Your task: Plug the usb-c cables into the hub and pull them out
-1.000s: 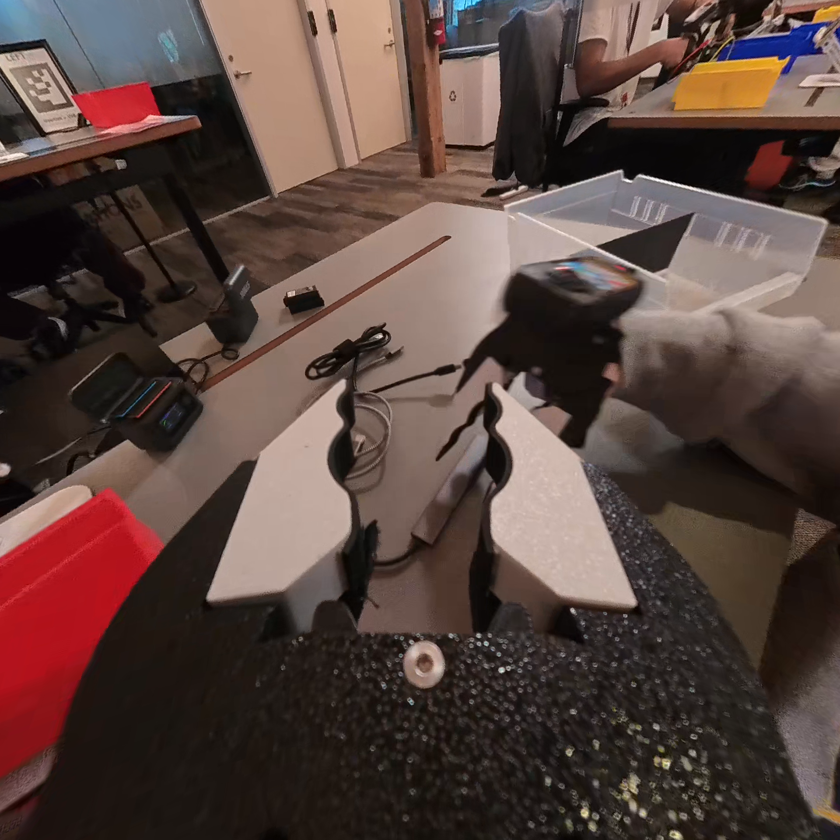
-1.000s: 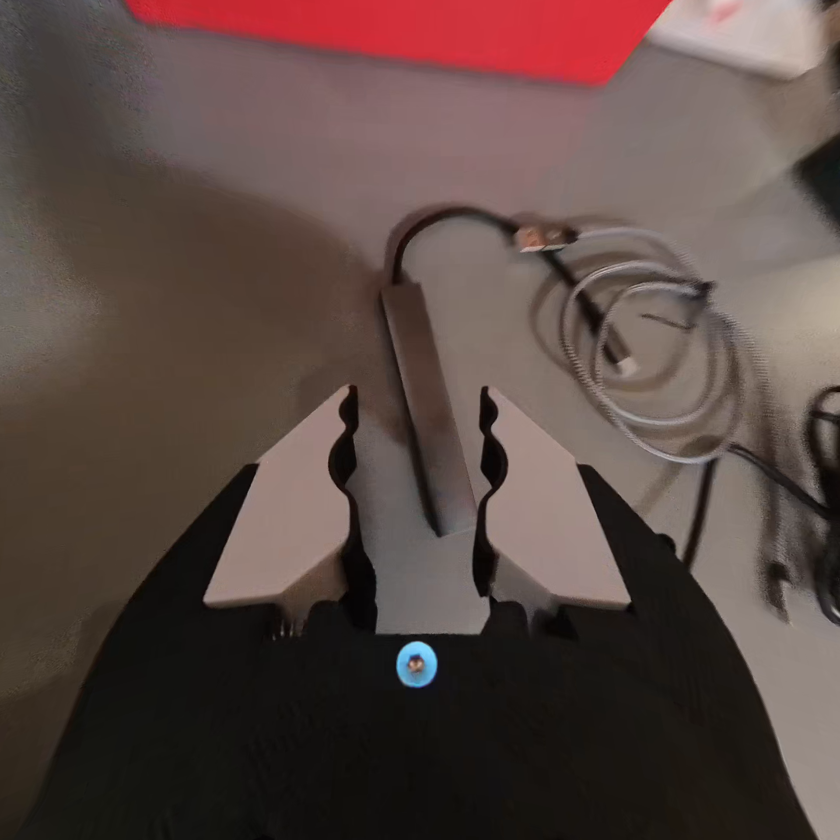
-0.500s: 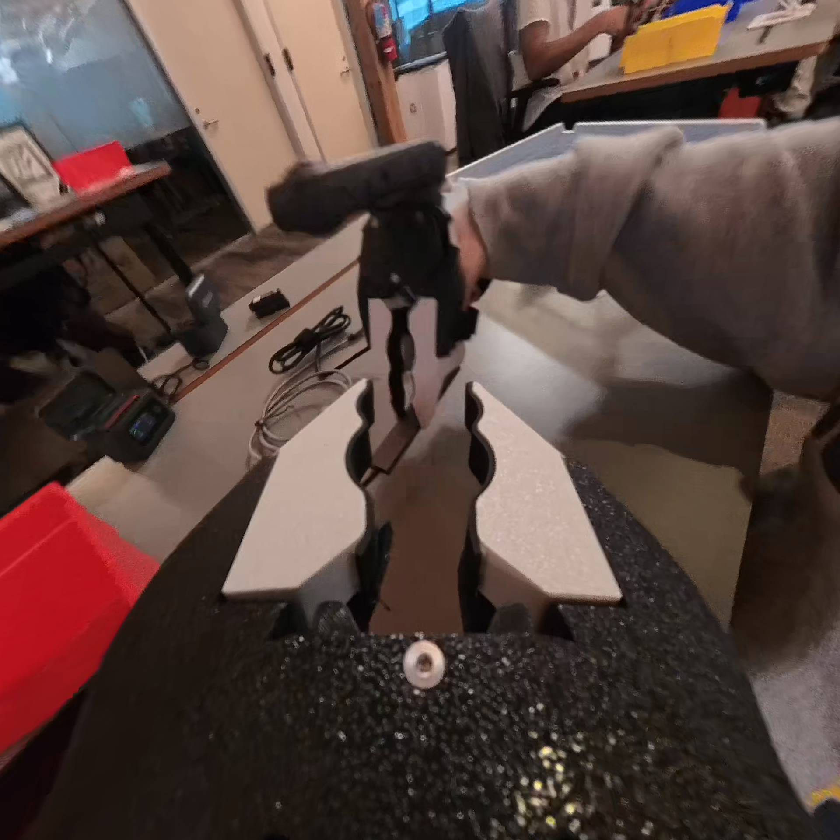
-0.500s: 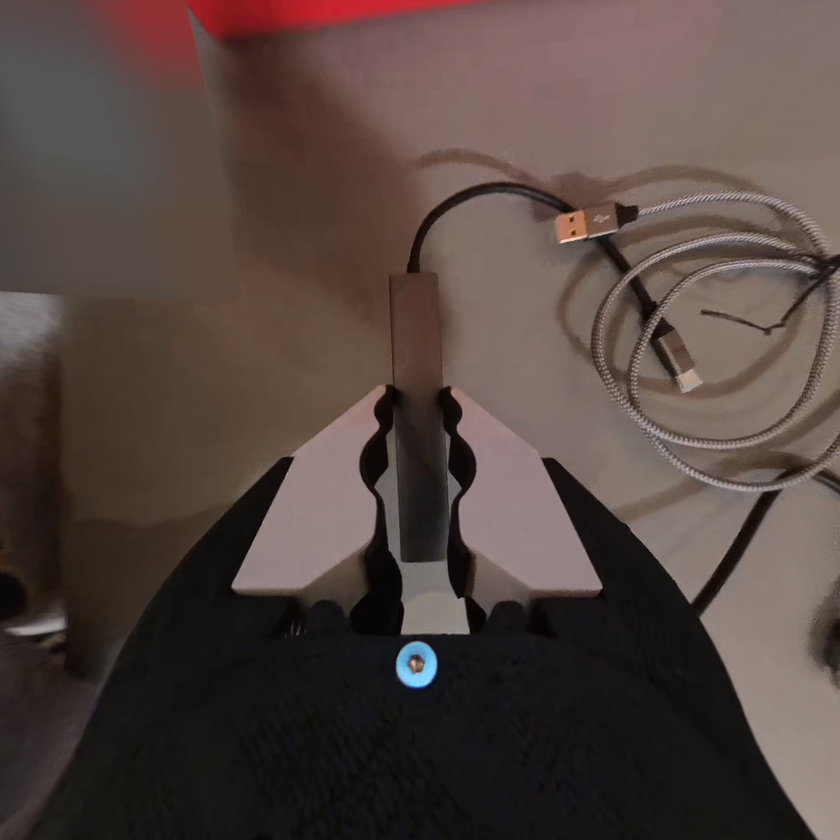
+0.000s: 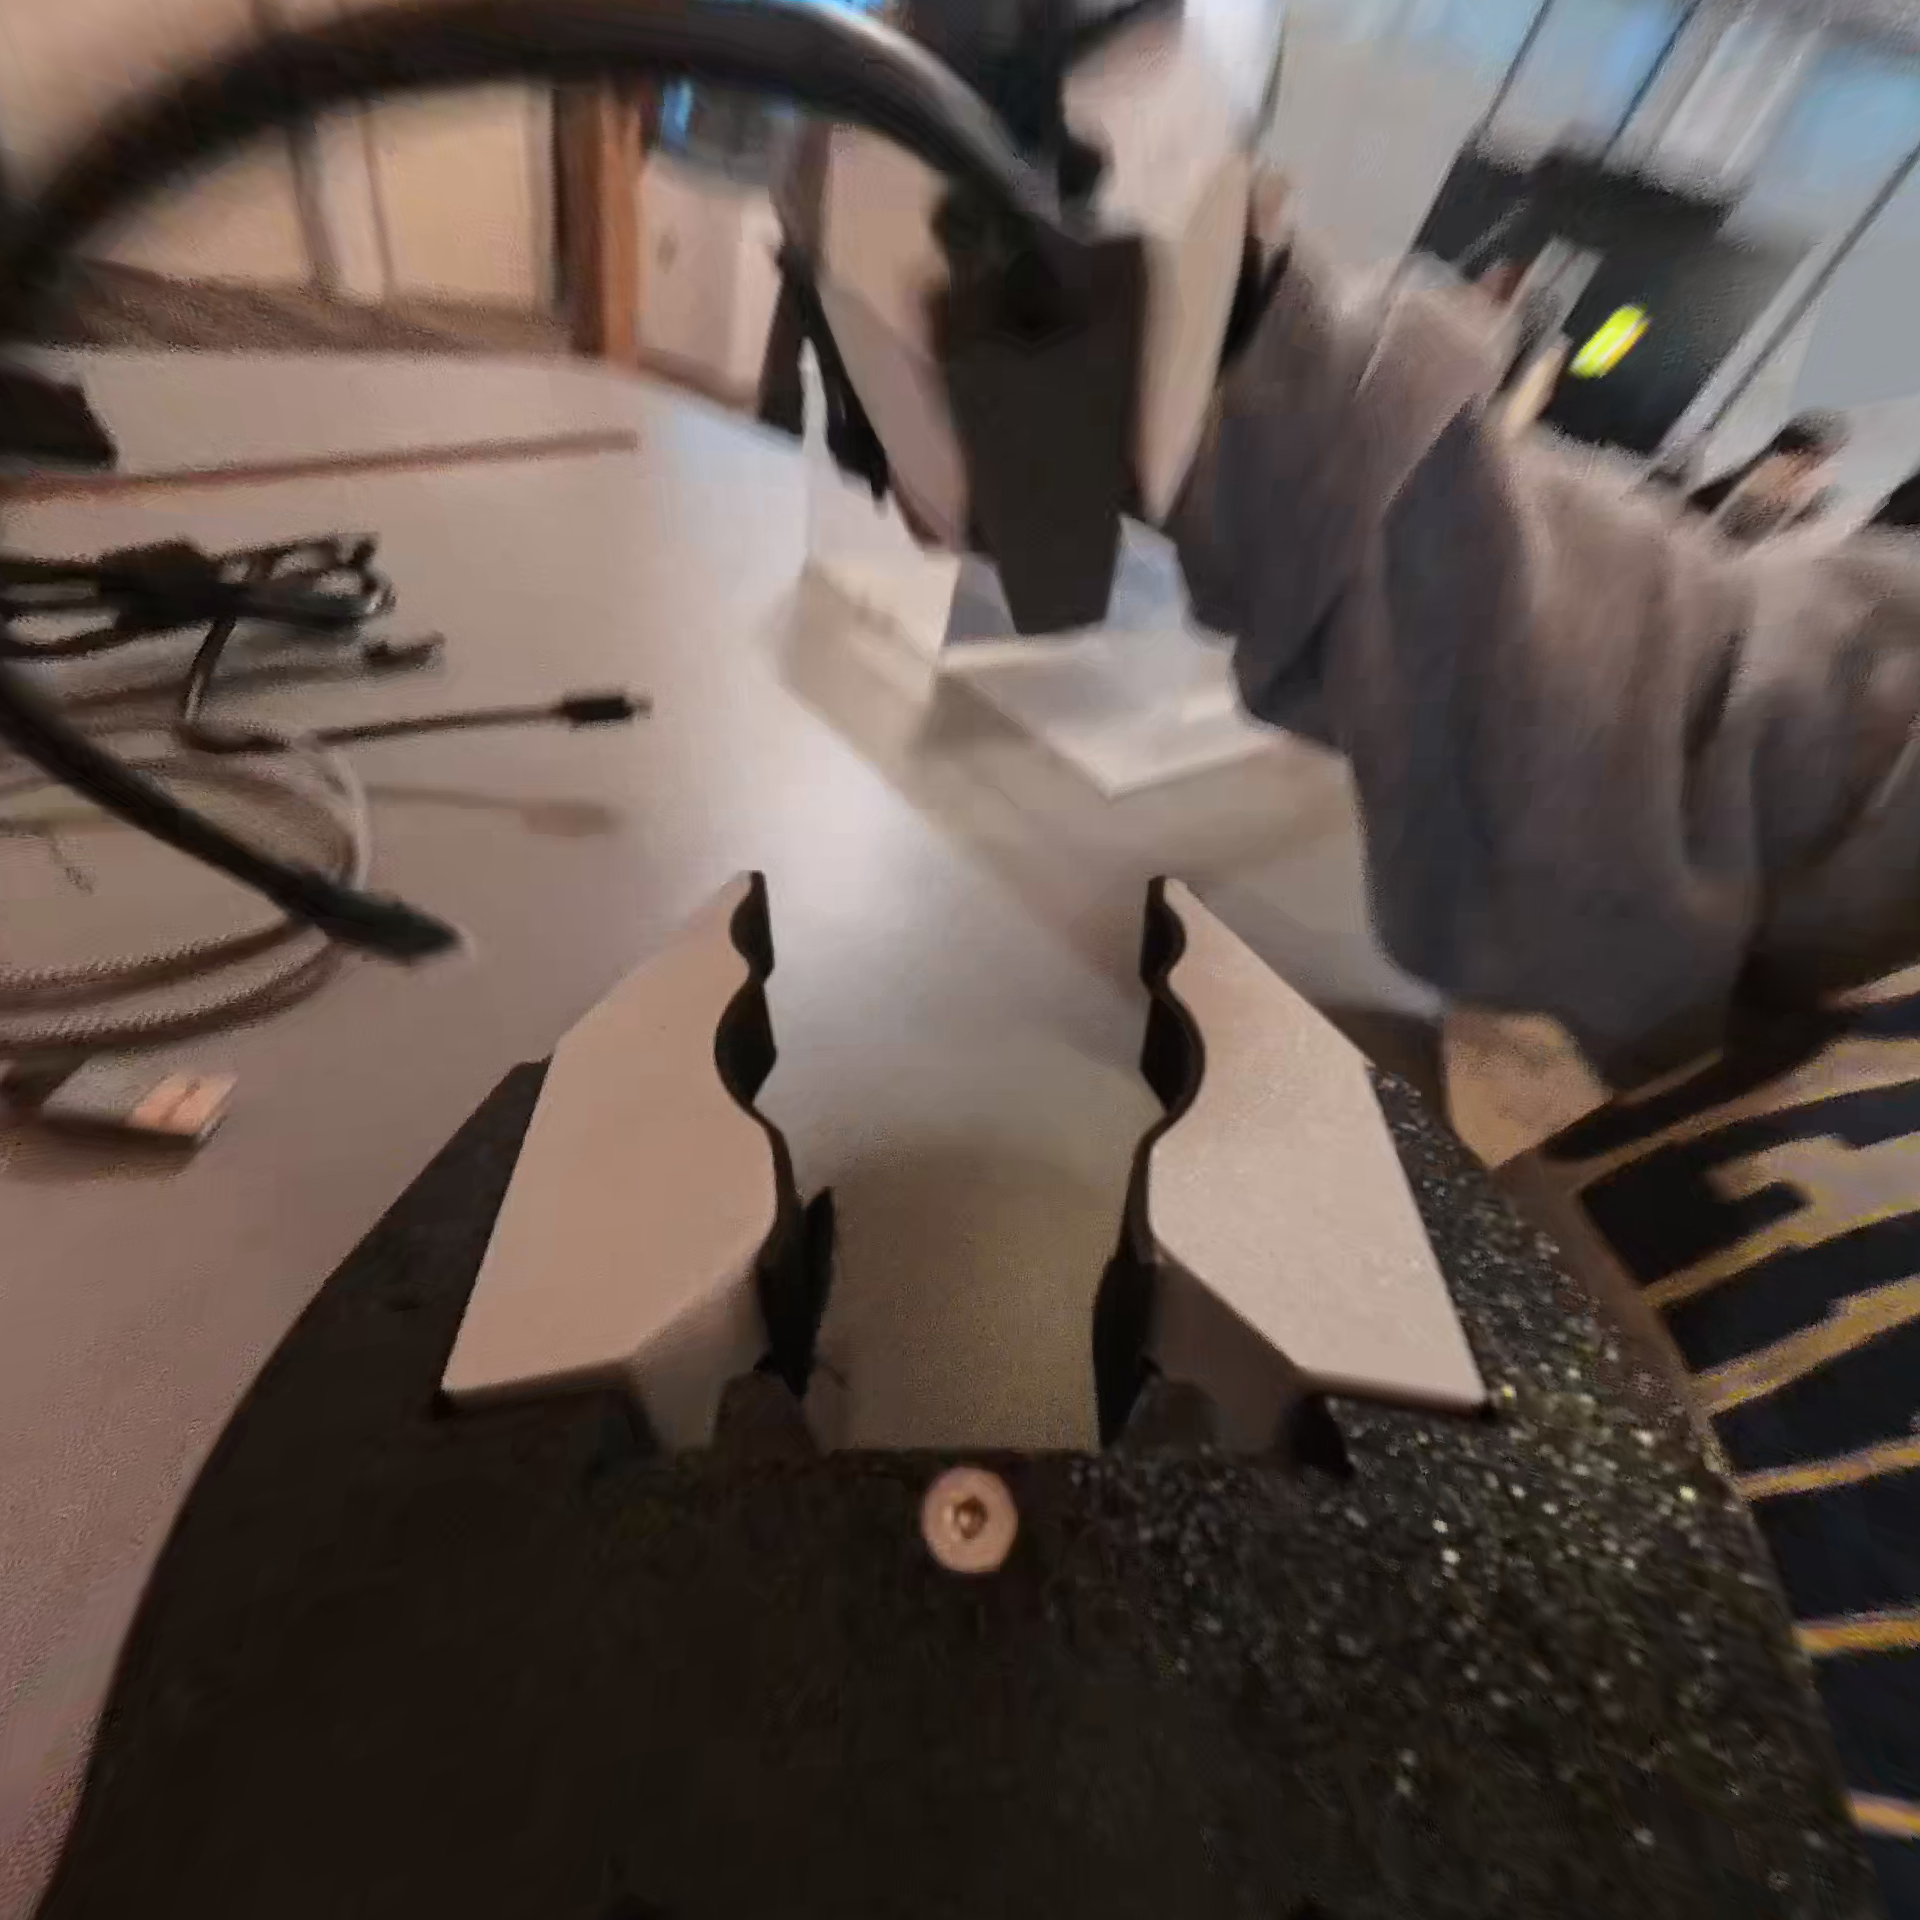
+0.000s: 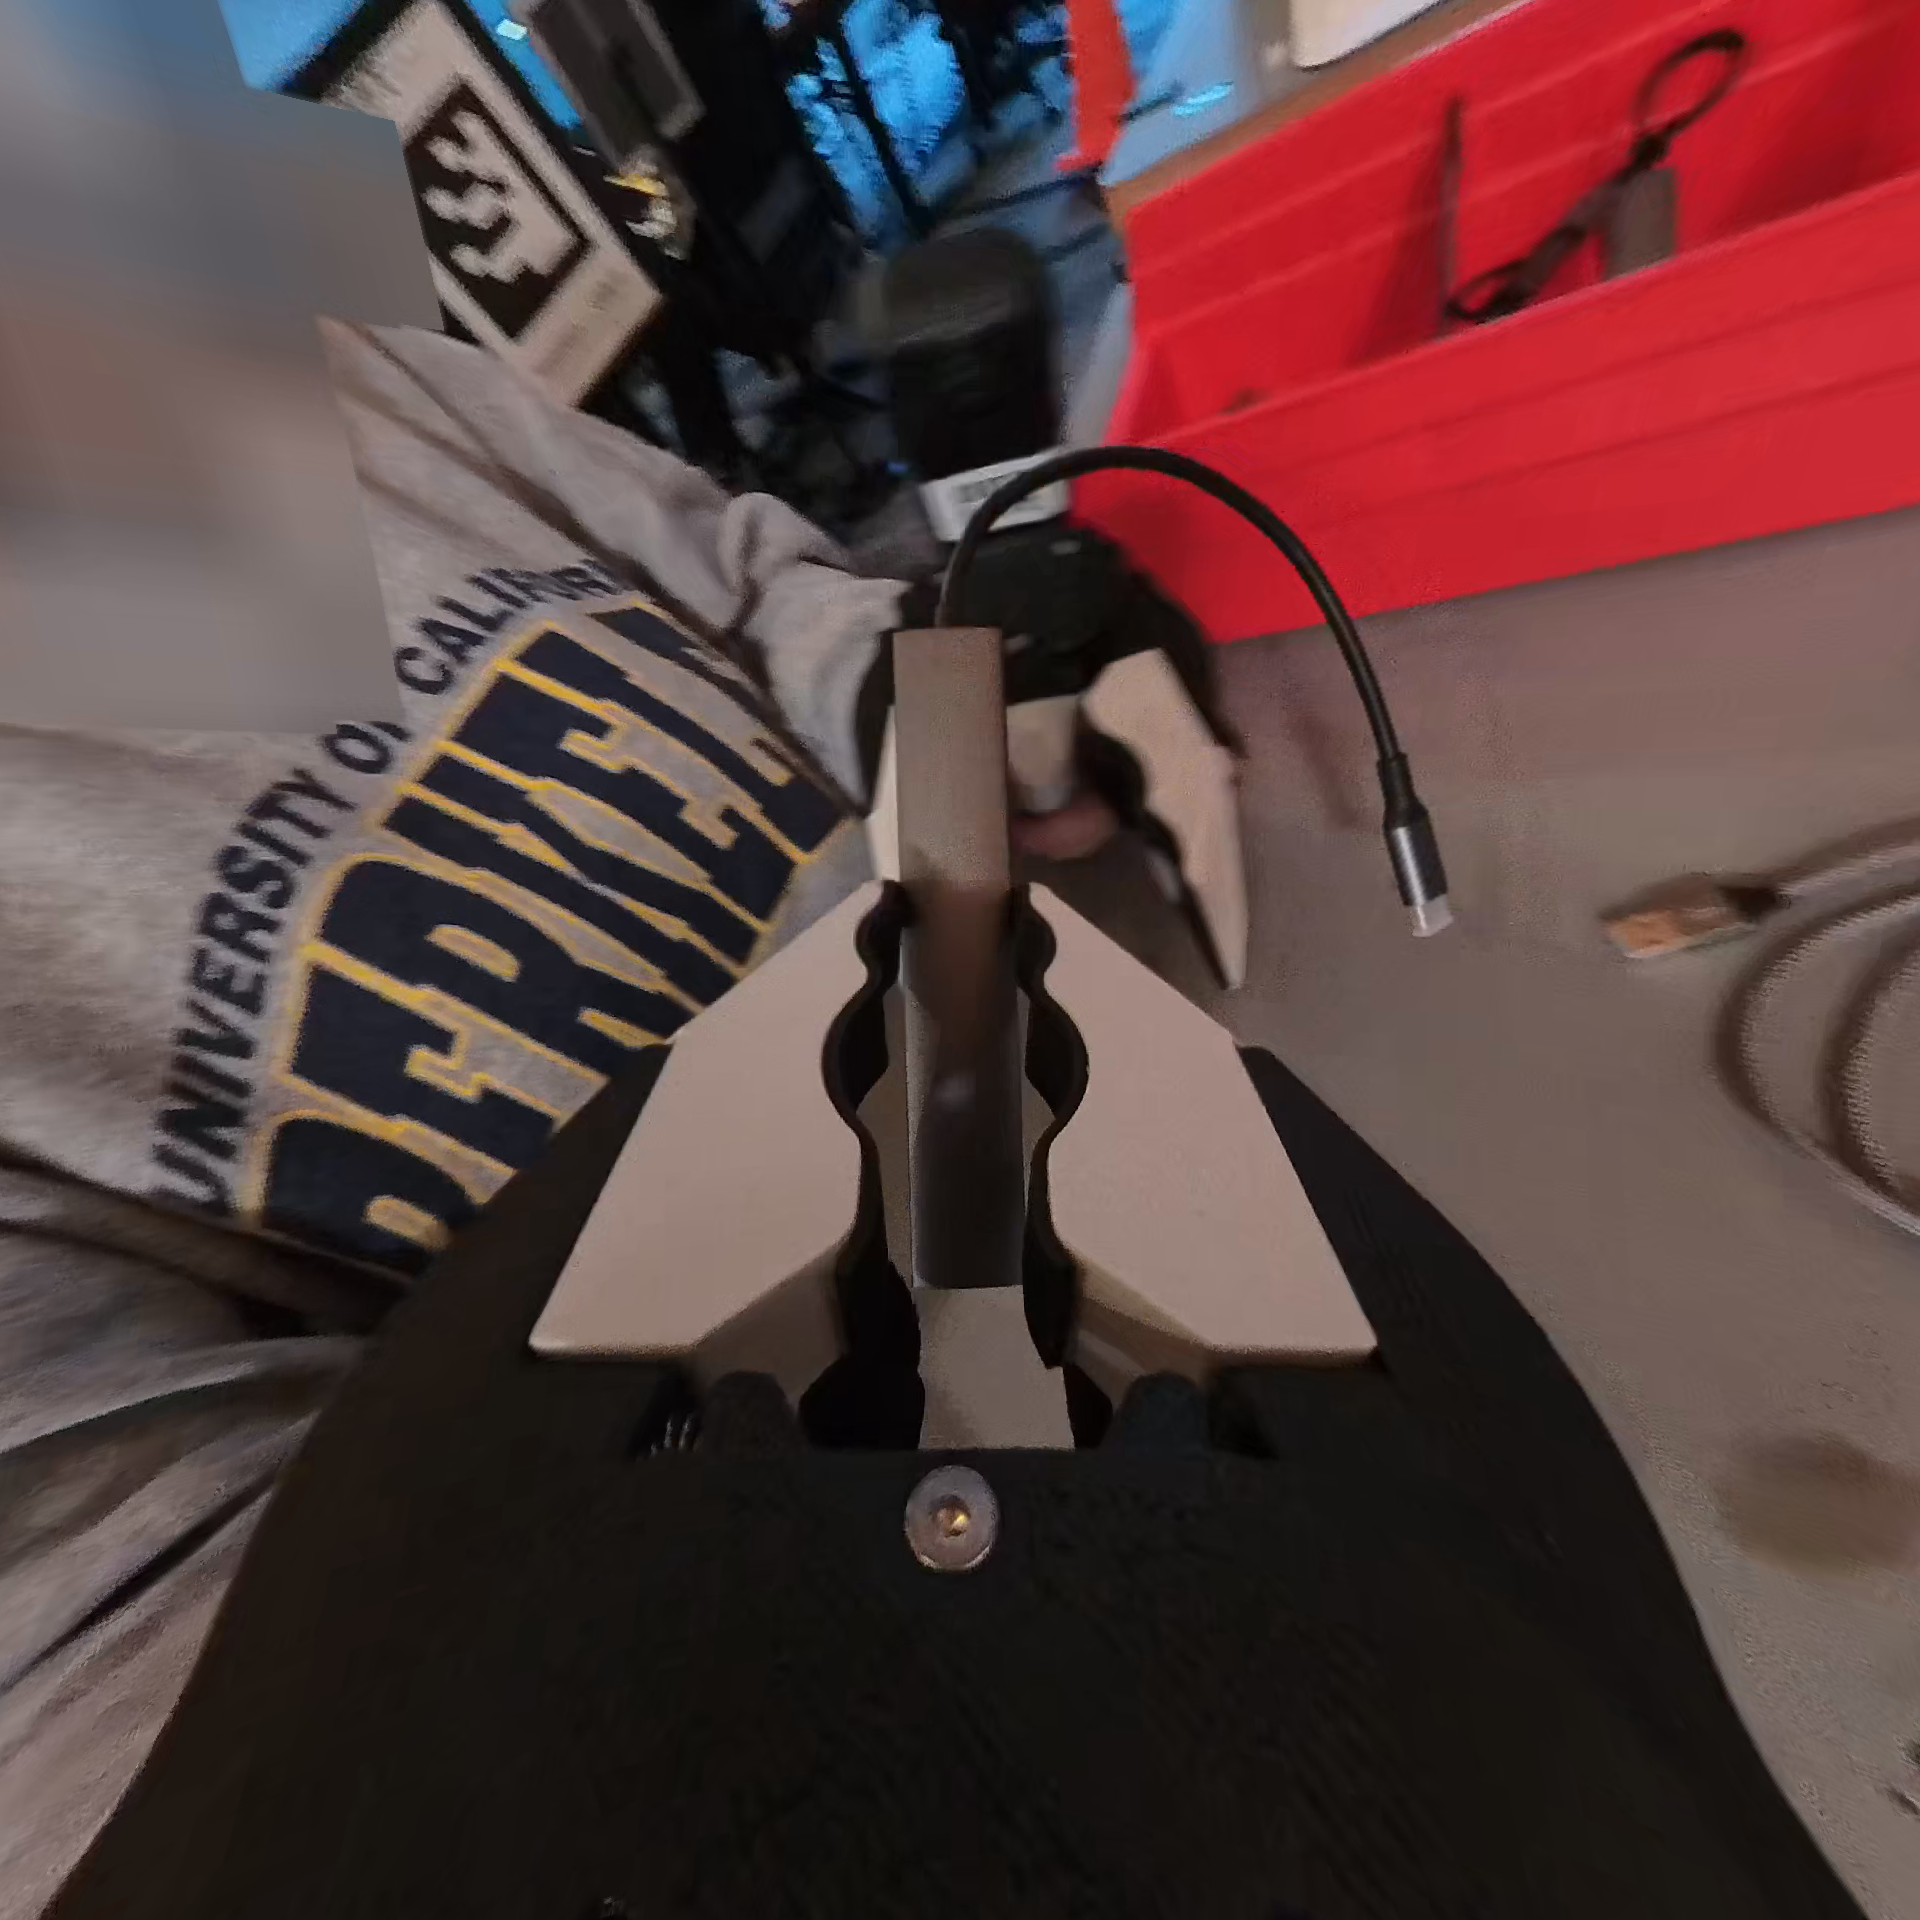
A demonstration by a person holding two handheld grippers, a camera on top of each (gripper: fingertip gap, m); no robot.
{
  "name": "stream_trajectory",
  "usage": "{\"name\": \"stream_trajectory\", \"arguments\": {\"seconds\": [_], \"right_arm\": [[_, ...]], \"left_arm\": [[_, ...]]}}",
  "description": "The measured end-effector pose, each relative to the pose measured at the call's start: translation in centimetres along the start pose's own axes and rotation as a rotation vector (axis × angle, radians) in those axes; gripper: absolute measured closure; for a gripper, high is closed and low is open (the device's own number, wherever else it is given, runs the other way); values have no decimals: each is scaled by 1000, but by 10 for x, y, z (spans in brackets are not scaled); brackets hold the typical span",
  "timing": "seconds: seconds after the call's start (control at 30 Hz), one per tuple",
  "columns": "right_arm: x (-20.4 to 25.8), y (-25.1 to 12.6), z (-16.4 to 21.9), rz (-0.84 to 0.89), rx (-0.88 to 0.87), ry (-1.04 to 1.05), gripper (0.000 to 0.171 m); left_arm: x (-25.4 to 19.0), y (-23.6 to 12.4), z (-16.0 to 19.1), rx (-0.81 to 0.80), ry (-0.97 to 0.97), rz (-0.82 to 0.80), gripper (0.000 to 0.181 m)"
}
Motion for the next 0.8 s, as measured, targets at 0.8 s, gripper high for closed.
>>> {"name": "stream_trajectory", "arguments": {"seconds": [0.8], "right_arm": [[37,26,22,-362,49,123,151]], "left_arm": [[-31,-10,-28,-334,110,725,170]]}}
Point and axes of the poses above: each gripper's, where its closed fingertips meet, y out along the fingers, z out of its underside, x = y × z across the jaws, the point moved 9 cm from there along -y, back along the fingers, and after that the axes turned 5 degrees about -y, right-handed, at the moved point
